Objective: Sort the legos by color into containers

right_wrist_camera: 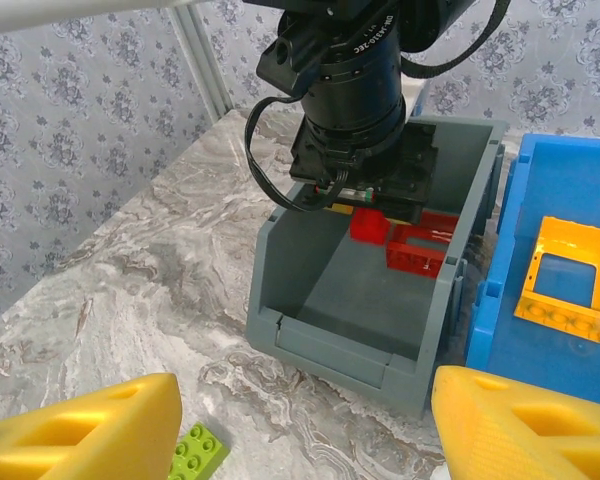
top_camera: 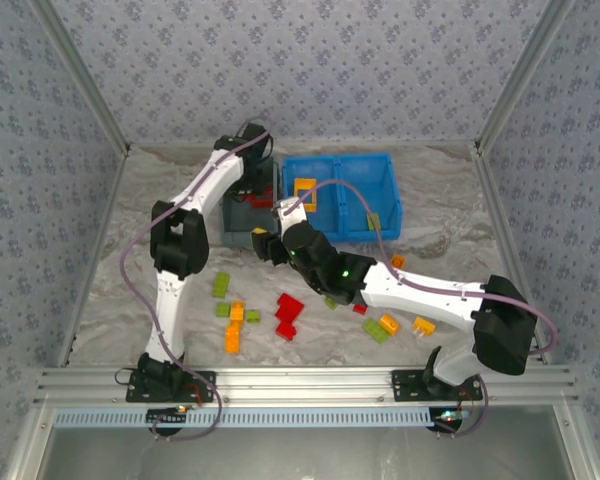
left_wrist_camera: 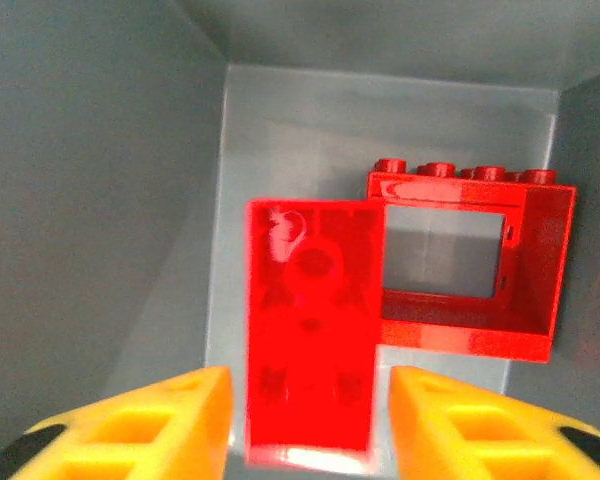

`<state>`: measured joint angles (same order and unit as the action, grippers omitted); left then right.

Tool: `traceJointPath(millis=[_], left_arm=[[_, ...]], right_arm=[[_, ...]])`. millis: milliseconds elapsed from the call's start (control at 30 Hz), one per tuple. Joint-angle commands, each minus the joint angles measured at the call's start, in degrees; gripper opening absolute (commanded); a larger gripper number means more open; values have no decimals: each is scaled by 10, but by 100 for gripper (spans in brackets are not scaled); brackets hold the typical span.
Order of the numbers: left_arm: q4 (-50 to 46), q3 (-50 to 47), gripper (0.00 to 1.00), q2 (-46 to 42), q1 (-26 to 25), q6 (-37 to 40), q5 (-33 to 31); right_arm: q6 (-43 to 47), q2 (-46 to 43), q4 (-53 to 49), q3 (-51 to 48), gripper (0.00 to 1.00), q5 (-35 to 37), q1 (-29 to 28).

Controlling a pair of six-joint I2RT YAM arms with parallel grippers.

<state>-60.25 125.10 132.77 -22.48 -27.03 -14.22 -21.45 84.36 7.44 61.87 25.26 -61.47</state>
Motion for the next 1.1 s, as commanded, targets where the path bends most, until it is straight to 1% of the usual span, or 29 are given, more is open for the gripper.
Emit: traceJointPath(millis=[0, 100, 300, 367, 433, 500, 567, 633, 667, 733, 800, 867, 933, 1000, 1067], left_arm=[[-22, 16, 49, -18, 4, 0, -8], [-20, 13, 52, -45, -1, 0, -7], [-19, 4, 50, -120, -22, -9, -4], [-9, -17, 50, -162, -35, -17, -6], [11, -61, 50, -222, -56, -25, -6], [47, -123, 51, -290, -88, -25, -11], [92, -211, 52, -366, -129, -25, -6], [137, -295, 53, -436, -175, -30, 4], [163, -342, 54, -471, -202, -38, 12], [226, -434, 57, -535, -253, -58, 29], [290, -524, 59, -590, -310, -82, 23], [349, -605, 61, -640, -380, -99, -12], [394, -668, 63, -676, -444, -109, -64], [430, -718, 66, -698, -498, -119, -108], [445, -748, 68, -706, -541, -138, -145]], right_arm=[[-13, -33, -13, -13, 70, 5, 0], [-19, -55, -28, -28, 70, 11, -1], [-30, -129, -67, -74, 70, 59, -1], [-54, -156, -123, -77, 70, 97, 0], [-112, -177, -230, -73, 69, 140, 9], [-173, -198, -325, -75, 68, 154, 25], [-225, -219, -408, -87, 68, 155, 46], [-266, -232, -487, -99, 69, 128, 88], [-270, -235, -511, -109, 69, 100, 126], [-264, -235, -522, -130, 70, 36, 197], [-223, -230, -486, -157, 72, -33, 259], [-194, -212, -452, -172, 75, -89, 315], [-162, -189, -396, -185, 79, -133, 353], [-151, -153, -370, -187, 79, -156, 388], [-151, -112, -366, -180, 76, -167, 422]])
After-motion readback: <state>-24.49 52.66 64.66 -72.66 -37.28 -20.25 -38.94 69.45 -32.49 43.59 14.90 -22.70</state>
